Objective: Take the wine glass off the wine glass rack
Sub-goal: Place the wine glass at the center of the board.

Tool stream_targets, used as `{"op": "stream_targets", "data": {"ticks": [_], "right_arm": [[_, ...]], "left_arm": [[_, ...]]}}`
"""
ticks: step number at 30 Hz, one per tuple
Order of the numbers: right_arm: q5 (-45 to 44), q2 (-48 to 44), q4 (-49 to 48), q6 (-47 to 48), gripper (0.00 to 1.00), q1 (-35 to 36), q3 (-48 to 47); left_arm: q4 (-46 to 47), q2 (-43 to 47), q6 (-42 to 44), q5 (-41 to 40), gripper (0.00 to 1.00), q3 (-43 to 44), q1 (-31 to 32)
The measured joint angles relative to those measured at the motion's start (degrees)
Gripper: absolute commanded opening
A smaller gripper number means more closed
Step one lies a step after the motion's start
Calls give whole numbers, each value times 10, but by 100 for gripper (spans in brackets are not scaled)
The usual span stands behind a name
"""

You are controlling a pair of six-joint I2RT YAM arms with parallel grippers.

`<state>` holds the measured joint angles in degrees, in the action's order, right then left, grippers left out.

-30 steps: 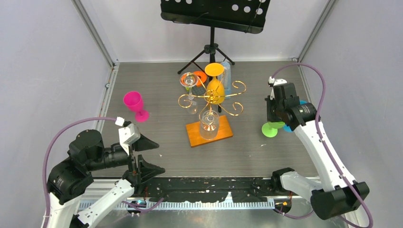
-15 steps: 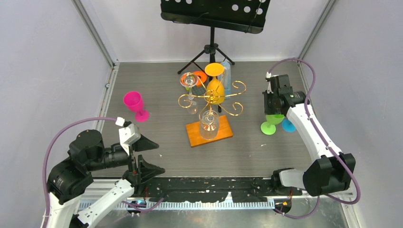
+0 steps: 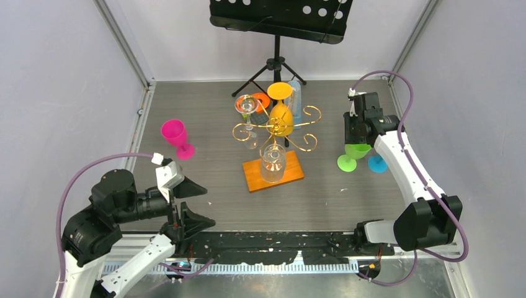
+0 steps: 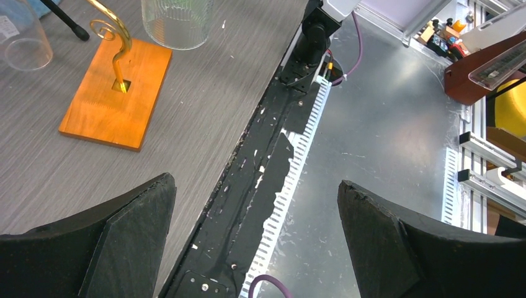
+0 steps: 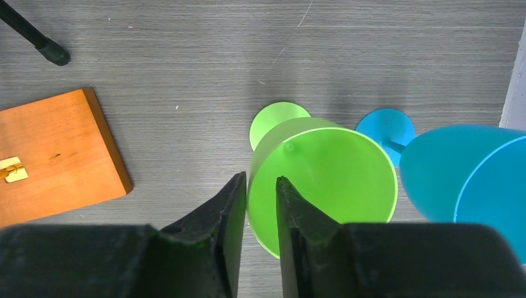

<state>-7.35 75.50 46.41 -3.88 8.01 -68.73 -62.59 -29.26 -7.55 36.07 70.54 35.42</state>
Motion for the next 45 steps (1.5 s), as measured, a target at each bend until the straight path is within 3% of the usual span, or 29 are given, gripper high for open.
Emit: {"op": "stream_targets", "data": {"ticks": [13, 22, 33, 45], "right_arm": [[-10, -20, 33, 3, 58, 0, -63], [39, -125, 84, -2, 61, 0, -153], [209, -236, 144, -47, 63, 1, -211], [402, -258, 128, -120, 63, 22, -242]], "left_arm": [[-4, -11, -12, -23, 100, 9, 0], [2, -49, -40, -57, 100, 47, 1], [68, -90, -94, -85, 99, 52, 1], [133, -134, -152, -83, 100, 62, 1]]}}
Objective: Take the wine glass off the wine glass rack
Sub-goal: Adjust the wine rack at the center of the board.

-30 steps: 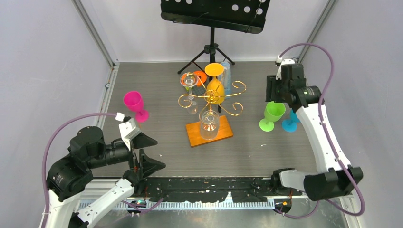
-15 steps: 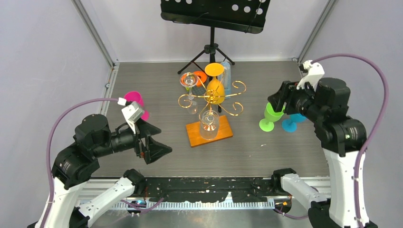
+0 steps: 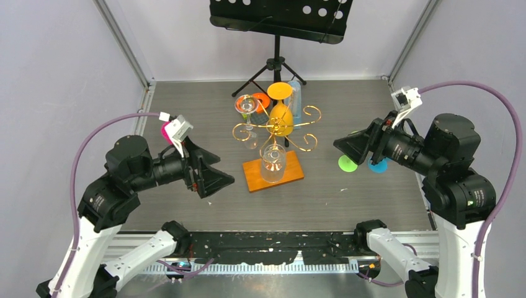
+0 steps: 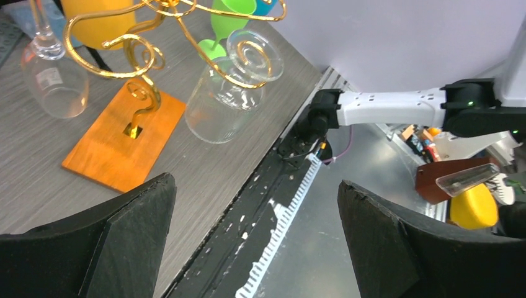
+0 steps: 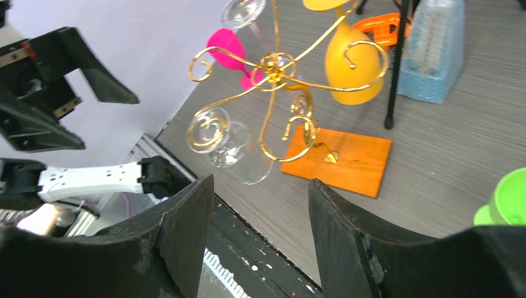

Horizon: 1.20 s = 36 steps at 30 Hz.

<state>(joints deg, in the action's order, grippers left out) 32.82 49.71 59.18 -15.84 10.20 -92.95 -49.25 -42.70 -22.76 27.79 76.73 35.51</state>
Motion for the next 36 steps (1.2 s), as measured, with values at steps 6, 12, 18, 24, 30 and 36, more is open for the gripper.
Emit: {"op": "stream_targets", "data": {"ticks": [6, 12, 18, 24, 30, 36], "right_arm": [[20, -9, -37, -33, 62, 42, 18], [-8, -1, -73, -56, 62, 133, 30], [-45, 5, -103, -67, 61, 170, 58], [-60, 13, -124, -72, 61, 186, 81], [-86, 21, -138, -72, 60, 222, 95], [-152, 21, -133, -68, 60, 237, 114]], "left_arm": [[40, -23, -53, 41, 99, 2, 0], [87, -53, -108, 94, 94, 2, 0], [109, -88, -153, 127, 88, 2, 0], [113, -118, -188, 132, 82, 0, 0], [106, -120, -193, 117, 81, 2, 0], [16, -129, -141, 22, 83, 72, 0]]}}
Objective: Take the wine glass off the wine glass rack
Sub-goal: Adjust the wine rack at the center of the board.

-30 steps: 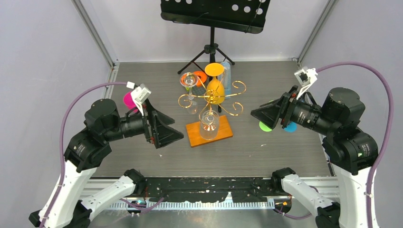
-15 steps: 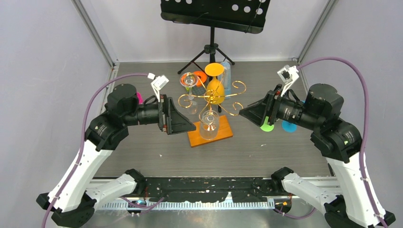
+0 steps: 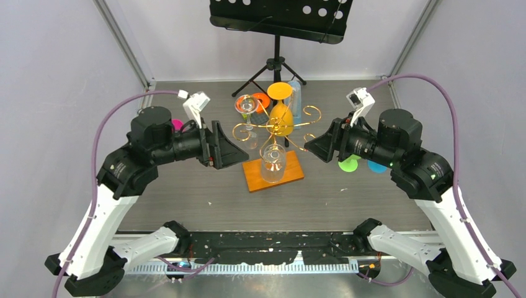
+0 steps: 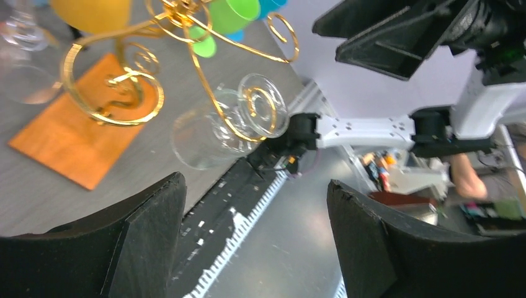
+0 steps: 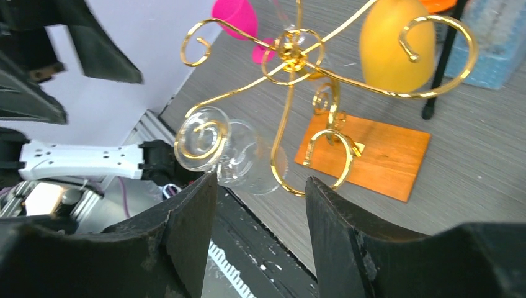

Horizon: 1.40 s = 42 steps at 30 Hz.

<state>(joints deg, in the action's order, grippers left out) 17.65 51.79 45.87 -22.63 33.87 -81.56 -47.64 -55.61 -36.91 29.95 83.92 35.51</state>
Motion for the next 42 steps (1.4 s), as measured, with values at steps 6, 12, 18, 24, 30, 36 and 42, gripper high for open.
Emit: {"op": "stream_targets", "data": {"ticks": [6, 12, 18, 24, 30, 36, 42], "right_arm": [[-65, -5, 8, 5, 60, 6, 16], [-101, 38, 20, 21, 60, 21, -26], [-128, 89, 20, 37, 60, 37, -69], [-162, 134, 16, 51, 59, 73, -99], [-204, 188, 10, 63, 57, 105, -124], [-253, 245, 8, 75, 55, 143, -159], [-288, 280, 8, 78, 53, 167, -182]], "left_arm": [[-59, 1, 51, -103, 85, 47, 0], [-87, 0, 78, -164, 86, 53, -2], [-101, 13, 91, -190, 87, 42, -4], [-107, 27, 103, -206, 88, 28, -4], [-118, 47, 110, -221, 89, 13, -6], [-133, 58, 125, -238, 91, 12, -7], [-141, 70, 140, -254, 93, 12, -8]]}}
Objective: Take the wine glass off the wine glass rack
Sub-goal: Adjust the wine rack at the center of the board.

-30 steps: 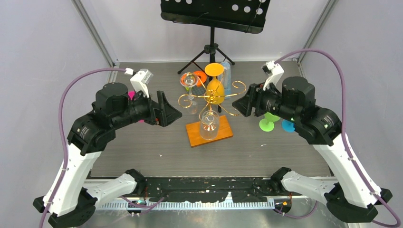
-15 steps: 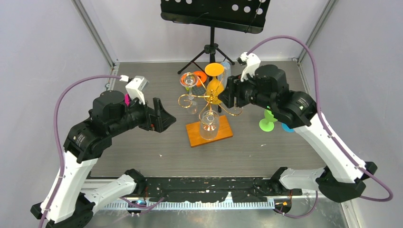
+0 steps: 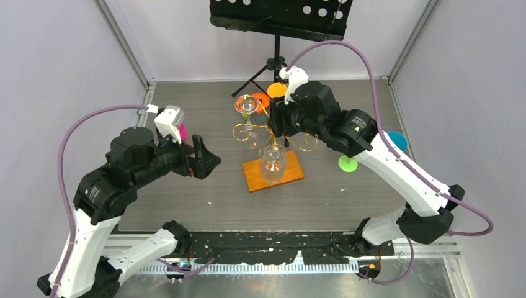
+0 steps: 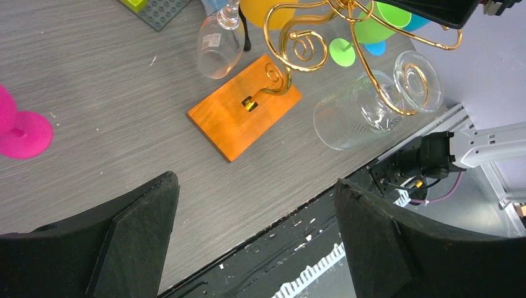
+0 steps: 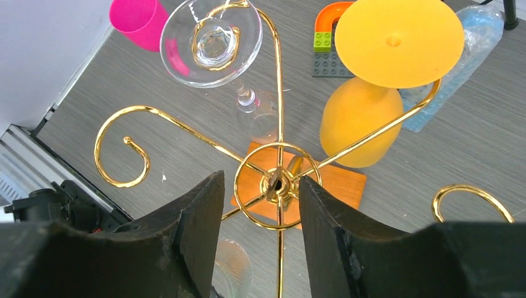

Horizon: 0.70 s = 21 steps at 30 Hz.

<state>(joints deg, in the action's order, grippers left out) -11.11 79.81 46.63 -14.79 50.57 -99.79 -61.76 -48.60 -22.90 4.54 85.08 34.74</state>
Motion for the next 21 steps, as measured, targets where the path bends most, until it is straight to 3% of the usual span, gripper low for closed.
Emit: {"op": "stream_targets", "data": {"ticks": [4, 21], "right_arm": [[-26, 17, 0, 5, 45, 14, -10], [-128, 61, 44, 15, 30, 52, -63]], "left_arm": [[-7, 10, 10, -9, 93, 0, -1], [-24, 25, 28, -25, 95, -1, -4]]}}
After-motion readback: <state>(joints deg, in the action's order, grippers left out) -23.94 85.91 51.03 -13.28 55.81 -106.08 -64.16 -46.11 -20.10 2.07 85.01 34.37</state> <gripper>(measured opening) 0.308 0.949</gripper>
